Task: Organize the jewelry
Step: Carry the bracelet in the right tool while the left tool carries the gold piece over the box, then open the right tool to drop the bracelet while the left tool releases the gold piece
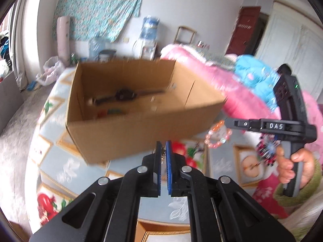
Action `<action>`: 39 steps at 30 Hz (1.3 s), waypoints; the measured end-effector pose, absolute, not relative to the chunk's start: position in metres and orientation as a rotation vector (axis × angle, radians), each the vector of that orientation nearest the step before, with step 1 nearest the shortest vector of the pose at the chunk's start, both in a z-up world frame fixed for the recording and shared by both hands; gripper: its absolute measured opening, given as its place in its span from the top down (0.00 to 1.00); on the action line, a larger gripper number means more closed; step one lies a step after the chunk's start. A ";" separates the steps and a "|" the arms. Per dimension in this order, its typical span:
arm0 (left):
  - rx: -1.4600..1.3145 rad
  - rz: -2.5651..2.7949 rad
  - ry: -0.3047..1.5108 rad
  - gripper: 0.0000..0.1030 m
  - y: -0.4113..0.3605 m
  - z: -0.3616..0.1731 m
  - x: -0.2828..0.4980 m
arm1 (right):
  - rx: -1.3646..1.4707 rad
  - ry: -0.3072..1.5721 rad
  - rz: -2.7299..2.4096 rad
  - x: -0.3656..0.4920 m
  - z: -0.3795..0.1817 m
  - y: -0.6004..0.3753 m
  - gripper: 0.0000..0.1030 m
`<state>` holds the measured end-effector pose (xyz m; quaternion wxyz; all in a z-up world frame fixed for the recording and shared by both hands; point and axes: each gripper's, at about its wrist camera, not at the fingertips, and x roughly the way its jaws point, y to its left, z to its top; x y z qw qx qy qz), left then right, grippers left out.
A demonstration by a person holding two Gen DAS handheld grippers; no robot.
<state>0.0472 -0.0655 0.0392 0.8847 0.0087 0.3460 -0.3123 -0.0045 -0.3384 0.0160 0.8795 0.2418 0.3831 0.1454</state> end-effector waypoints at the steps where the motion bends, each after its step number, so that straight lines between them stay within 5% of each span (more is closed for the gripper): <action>1: 0.003 -0.675 0.695 0.96 -0.064 0.051 0.048 | 0.521 0.772 0.322 -0.007 0.025 -0.341 0.93; 10: -0.052 -0.763 0.692 0.96 -0.084 0.097 0.119 | 0.559 0.570 0.493 0.020 0.095 -0.350 0.93; 23: -0.156 -0.734 1.221 0.96 -0.111 -0.004 0.216 | 0.514 0.772 0.509 0.106 0.046 -0.346 0.93; 28: -0.165 -0.709 1.219 0.84 -0.107 -0.009 0.220 | 0.493 0.801 0.506 0.108 0.049 -0.346 0.93; 39: -0.224 -0.684 1.047 0.78 -0.064 0.025 0.194 | 0.401 0.912 0.505 0.131 0.046 -0.336 0.92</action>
